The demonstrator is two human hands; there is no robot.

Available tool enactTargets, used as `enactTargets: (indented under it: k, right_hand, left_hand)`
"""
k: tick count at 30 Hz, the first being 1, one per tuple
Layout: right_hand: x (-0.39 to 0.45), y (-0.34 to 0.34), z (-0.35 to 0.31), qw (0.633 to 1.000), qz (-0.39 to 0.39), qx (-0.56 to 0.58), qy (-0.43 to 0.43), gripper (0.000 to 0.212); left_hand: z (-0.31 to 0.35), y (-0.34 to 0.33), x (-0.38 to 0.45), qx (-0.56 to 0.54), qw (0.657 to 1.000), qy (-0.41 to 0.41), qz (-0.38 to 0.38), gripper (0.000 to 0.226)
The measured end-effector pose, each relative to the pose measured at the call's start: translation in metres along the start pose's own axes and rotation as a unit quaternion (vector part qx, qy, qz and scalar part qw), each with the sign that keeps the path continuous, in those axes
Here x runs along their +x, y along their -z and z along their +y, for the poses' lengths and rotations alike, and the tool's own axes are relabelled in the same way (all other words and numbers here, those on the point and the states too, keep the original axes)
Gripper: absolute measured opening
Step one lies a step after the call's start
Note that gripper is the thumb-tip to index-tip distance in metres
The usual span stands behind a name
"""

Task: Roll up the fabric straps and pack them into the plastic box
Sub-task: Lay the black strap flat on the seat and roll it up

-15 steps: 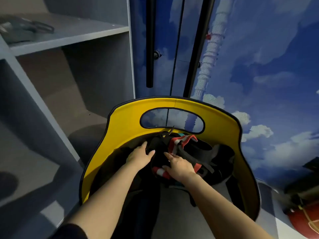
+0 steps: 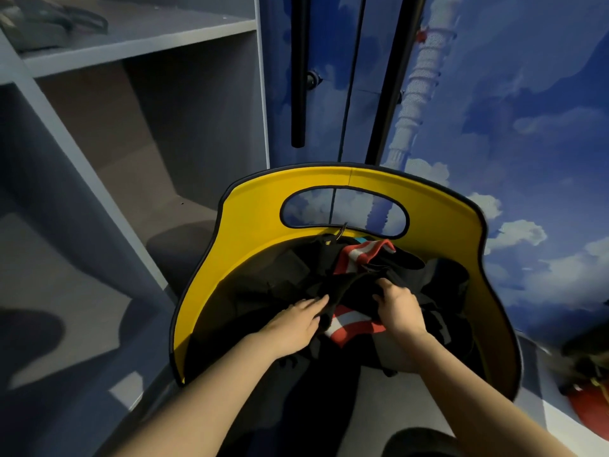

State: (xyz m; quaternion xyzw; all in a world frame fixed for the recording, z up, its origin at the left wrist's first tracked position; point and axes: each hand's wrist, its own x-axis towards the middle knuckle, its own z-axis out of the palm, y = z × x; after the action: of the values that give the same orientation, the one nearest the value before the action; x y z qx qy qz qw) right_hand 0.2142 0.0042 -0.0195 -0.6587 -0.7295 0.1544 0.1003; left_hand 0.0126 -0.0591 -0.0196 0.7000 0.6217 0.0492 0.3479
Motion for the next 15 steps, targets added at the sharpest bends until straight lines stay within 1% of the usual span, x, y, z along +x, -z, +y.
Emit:
enactTargets:
  k: [1, 3, 5, 8, 9, 10, 13, 15]
  right_hand:
    - [-0.001, 0.001, 0.003, 1.000, 0.011, 0.010, -0.008, 0.033]
    - [-0.004, 0.004, 0.005, 0.998, 0.008, 0.049, -0.025, 0.034]
    - [-0.008, 0.004, 0.004, 0.991, -0.005, 0.126, -0.032, 0.037]
    - [-0.013, 0.002, -0.002, 0.973, -0.061, 0.214, -0.056, 0.062]
    - [-0.013, 0.000, -0.004, 0.971, -0.079, 0.218, -0.064, 0.068]
    - [-0.012, -0.002, -0.007, 0.970, -0.094, 0.213, -0.070, 0.070]
    - [-0.011, -0.013, -0.014, 0.973, -0.090, 0.197, -0.080, 0.061]
    - [-0.011, -0.019, -0.021, 0.969, -0.084, 0.217, -0.086, 0.054]
  left_hand:
    - [0.005, -0.004, 0.000, -0.018, 1.000, -0.002, -0.002, 0.051]
    - [0.013, -0.012, 0.004, -0.056, 0.998, 0.007, 0.006, 0.051]
    - [0.022, -0.019, 0.009, -0.091, 0.995, 0.026, 0.012, 0.052]
    - [0.037, -0.029, 0.014, -0.108, 0.994, 0.026, 0.002, 0.057]
    - [0.042, -0.030, 0.014, -0.104, 0.994, 0.023, -0.007, 0.060]
    - [0.044, -0.032, 0.015, -0.094, 0.995, 0.023, -0.019, 0.062]
    - [0.046, -0.028, 0.015, -0.066, 0.995, 0.030, -0.062, 0.065]
    - [0.038, -0.020, 0.016, -0.108, 0.992, 0.046, -0.055, 0.058]
